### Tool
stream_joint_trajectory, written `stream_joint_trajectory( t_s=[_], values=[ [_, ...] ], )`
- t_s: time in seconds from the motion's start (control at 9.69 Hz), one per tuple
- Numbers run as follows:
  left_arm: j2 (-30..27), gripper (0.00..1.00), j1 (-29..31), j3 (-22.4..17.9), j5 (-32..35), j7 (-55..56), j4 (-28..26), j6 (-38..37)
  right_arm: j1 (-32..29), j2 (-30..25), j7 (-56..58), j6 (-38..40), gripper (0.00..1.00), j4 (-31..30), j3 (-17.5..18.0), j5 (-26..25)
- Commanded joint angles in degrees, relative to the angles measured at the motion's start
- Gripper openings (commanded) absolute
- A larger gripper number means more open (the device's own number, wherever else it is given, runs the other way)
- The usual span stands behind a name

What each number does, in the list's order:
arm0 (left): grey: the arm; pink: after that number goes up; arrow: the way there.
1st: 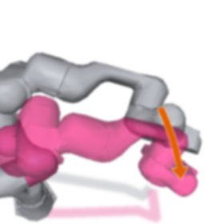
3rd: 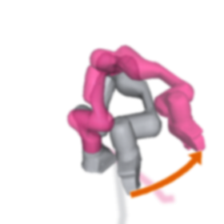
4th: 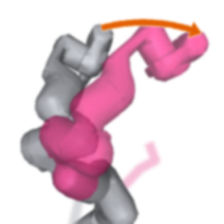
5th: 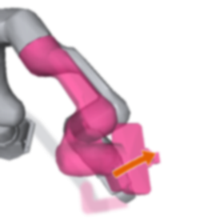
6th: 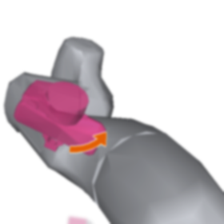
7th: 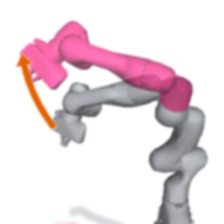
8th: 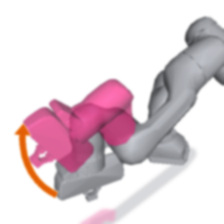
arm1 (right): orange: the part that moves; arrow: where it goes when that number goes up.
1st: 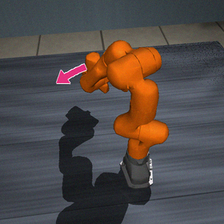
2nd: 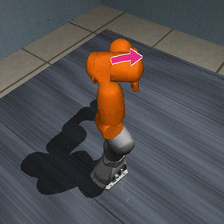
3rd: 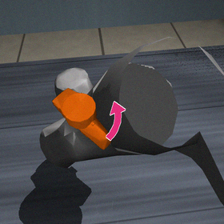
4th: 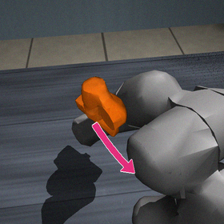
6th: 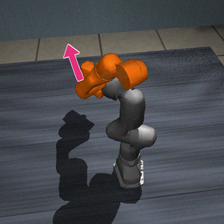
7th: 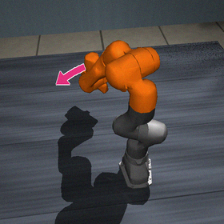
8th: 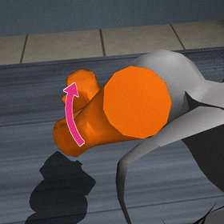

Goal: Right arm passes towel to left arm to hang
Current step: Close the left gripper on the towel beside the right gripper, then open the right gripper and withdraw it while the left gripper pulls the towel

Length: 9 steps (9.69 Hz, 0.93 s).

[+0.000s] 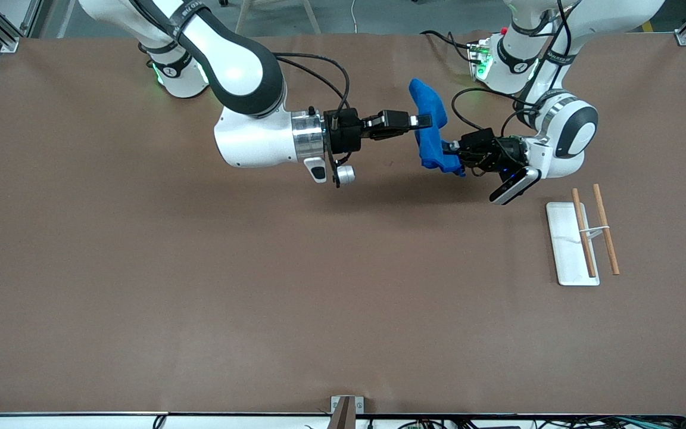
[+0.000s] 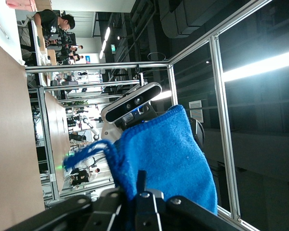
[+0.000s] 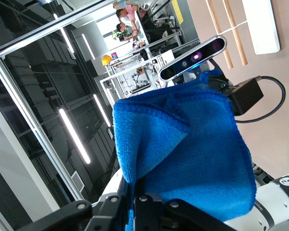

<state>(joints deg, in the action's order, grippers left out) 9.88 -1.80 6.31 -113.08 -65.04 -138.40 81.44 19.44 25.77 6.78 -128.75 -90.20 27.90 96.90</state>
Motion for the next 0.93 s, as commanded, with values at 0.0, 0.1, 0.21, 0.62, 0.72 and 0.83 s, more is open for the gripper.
stream_joint_trajectory(
  t_s=[0.0, 0.1, 0.21, 0.62, 0.72, 0.83],
  values=[
    [0.0, 0.0, 0.3, -0.2, 0.6, 1.2, -1.3, 0.5, 0.5, 0.1, -3.7, -0.6, 0.13, 1.0, -0.1, 0.6],
    [0.0, 0.0, 0.4, -0.9, 1.9, 2.4, -1.0, 0.6, 0.4, -0.3, -3.7, -2.8, 0.4, 0.4, -0.2, -0.9],
    [0.0, 0.0, 0.4, -1.7, 4.7, 3.3, 0.3, 0.9, -0.1, -1.2, -3.9, -3.6, 0.99, -0.4, -0.3, -5.4],
    [0.6, 0.0, 0.3, -6.1, 18.6, 10.5, 6.6, 4.2, -8.8, -3.0, -20.6, 5.7, 1.0, -0.2, -3.4, -44.9],
    [0.8, 0.0, 0.3, -8.6, 23.5, 13.5, 9.0, 4.7, -8.5, -4.3, -21.5, 6.8, 1.0, -0.7, -7.2, -51.9],
    [2.2, 0.0, 0.3, -10.3, 28.5, 17.3, 11.9, 4.7, -8.3, -6.4, -23.8, 9.5, 1.0, -2.3, -11.7, -59.6]
  ],
)
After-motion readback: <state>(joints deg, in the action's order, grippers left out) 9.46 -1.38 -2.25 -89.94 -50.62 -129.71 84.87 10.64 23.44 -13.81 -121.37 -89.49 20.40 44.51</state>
